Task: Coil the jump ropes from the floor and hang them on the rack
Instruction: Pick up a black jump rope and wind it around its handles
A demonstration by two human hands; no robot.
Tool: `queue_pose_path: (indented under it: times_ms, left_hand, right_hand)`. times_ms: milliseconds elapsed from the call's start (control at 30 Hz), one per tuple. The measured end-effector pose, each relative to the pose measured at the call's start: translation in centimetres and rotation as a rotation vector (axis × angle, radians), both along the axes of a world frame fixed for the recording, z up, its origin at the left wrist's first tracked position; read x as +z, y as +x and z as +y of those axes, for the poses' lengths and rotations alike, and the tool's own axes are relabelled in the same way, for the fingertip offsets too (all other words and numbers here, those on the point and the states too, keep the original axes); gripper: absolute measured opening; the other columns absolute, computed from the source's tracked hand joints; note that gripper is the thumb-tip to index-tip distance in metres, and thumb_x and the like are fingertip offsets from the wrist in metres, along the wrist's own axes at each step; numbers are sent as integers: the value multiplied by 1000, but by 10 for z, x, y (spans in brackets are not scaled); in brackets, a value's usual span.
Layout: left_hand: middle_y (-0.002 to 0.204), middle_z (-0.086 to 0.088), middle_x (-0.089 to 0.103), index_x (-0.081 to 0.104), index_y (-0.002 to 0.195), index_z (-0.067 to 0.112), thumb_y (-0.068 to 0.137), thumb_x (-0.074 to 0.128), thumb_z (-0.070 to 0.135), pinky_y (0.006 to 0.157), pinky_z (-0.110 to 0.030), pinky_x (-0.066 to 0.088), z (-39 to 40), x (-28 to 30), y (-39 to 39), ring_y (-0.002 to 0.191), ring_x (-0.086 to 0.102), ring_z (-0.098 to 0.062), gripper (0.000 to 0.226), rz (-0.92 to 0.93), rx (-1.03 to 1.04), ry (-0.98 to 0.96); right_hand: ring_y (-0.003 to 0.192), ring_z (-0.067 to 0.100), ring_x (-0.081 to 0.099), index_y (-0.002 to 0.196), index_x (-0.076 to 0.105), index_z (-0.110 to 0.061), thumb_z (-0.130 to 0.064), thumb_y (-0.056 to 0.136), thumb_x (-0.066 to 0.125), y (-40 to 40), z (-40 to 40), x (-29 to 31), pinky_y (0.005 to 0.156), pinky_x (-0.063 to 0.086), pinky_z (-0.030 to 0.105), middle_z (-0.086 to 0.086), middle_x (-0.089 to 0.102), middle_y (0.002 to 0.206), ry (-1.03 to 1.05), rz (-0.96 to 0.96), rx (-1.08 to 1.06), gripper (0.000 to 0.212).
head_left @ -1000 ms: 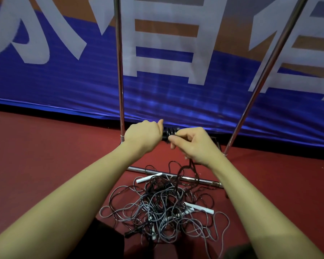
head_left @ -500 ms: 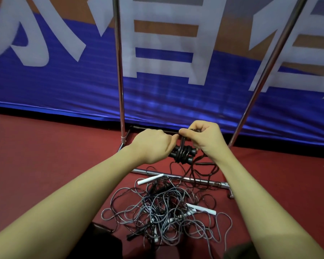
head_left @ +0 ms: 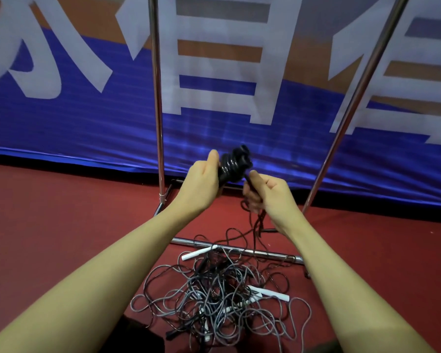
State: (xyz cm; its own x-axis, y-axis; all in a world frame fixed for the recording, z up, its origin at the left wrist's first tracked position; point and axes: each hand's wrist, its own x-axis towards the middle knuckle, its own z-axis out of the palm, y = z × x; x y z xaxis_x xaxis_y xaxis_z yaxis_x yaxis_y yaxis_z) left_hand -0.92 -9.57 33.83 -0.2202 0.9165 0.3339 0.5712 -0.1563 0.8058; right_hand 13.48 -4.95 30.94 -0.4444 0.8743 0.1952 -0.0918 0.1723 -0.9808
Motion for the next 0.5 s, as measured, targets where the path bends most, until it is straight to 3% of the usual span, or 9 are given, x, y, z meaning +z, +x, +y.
queue_pose_path:
  times_ms: [67, 167, 233, 300, 333, 400, 500]
  left_hand:
    - [65, -5, 45, 41, 91, 7, 96, 43, -1, 45, -26, 29, 6, 1, 1, 54, 39, -19, 9, -41, 96, -71]
    - [62, -5, 45, 35, 85, 7, 98, 35, 2, 42, -22, 29, 16, 0, -2, 50, 38, -13, 14, -17, 231, -125]
    - [62, 0, 39, 33, 84, 8, 99, 33, 3, 50, -32, 23, 22, -3, -4, 53, 35, -12, 16, 70, 273, -146]
    - [67, 0, 37, 33, 91, 8, 100, 28, 6, 53, -31, 17, 23, -6, -5, 60, 37, -22, 11, 120, 307, -175]
    - [71, -2, 40, 36, 95, 7, 100, 26, 7, 58, -30, 22, 25, -9, -6, 67, 40, -25, 11, 168, 311, -187]
    - [86, -13, 51, 43, 106, 4, 102, 23, 12, 66, -38, 32, 26, -15, -8, 82, 49, -35, 22, 236, 301, -219]
    - [110, -23, 58, 49, 113, 0, 103, 16, 23, 74, -40, 36, 29, -22, -12, 94, 54, -39, 41, 304, 337, -292]
  right_hand:
    - [36, 6, 27, 70, 55, -5, -18, 102, 35, -3, -2, -2, 40, 34, 20, -8, 31, 44, -10, -12, 57, 41]
    - [38, 7, 30, 77, 58, -6, -17, 103, 33, -10, -8, -6, 46, 44, 23, -8, 34, 47, 4, -87, 135, 38]
    - [39, 7, 30, 78, 59, -8, -20, 103, 33, -12, -13, -5, 49, 47, 24, -9, 33, 47, 9, -147, 175, 39]
    - [39, 7, 27, 78, 60, -8, -23, 103, 33, -14, -17, -2, 47, 44, 24, -7, 31, 46, 21, -211, 205, 40]
    - [40, 7, 26, 78, 60, -9, -24, 103, 33, -14, -18, 0, 46, 41, 24, -6, 29, 47, 30, -245, 212, 41]
    - [41, 9, 24, 78, 61, -8, -25, 103, 34, -13, -19, 0, 43, 34, 23, -3, 27, 48, 46, -304, 220, 40]
    - [44, 10, 24, 79, 61, -10, -21, 103, 38, -11, -21, 0, 43, 31, 23, -4, 29, 48, 57, -361, 253, 35]
